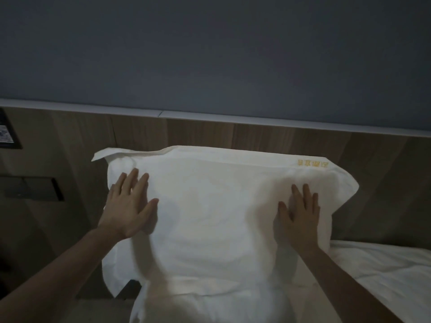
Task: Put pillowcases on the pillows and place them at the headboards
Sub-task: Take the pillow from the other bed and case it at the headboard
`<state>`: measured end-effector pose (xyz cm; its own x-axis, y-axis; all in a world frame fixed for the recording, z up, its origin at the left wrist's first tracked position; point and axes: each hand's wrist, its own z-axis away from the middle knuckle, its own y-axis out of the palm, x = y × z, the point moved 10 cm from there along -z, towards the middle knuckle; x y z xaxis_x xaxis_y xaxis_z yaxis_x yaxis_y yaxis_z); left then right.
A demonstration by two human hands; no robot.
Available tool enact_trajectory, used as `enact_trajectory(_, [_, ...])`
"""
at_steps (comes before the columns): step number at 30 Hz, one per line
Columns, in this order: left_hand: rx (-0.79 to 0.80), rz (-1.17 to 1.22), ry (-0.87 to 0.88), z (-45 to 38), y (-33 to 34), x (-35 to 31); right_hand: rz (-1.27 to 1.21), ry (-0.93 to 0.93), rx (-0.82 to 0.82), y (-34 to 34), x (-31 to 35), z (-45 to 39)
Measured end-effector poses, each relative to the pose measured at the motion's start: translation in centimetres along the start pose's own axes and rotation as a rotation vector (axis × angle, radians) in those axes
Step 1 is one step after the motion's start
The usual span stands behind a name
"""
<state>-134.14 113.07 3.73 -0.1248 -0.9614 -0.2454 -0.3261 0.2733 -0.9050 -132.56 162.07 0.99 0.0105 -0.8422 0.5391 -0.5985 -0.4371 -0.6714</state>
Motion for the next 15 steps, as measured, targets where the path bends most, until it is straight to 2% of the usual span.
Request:
enact_trajectory(5, [0.038, 0.050, 0.108, 6.3, 1.1, -0.7, -0.107, -0.108, 0.077, 1.4, 3.7, 8.0])
enact_trajectory(8, [0.085, 0.109, 0.199, 11.5, 3.0, -1.7, -0.273, -0.214, 0.100, 2.8, 7.3, 14.9])
enact_trajectory(12, [0.380, 0.167, 0.102, 17.6, 8.8, -0.1, -0.463, -0.206, 0.371, 7.6, 9.8, 23.6])
enact_trajectory(15, [0.558, 0.156, 0.074, 21.0, 12.6, 1.2, -0.382, -0.192, 0.463, 11.2, 9.1, 28.3])
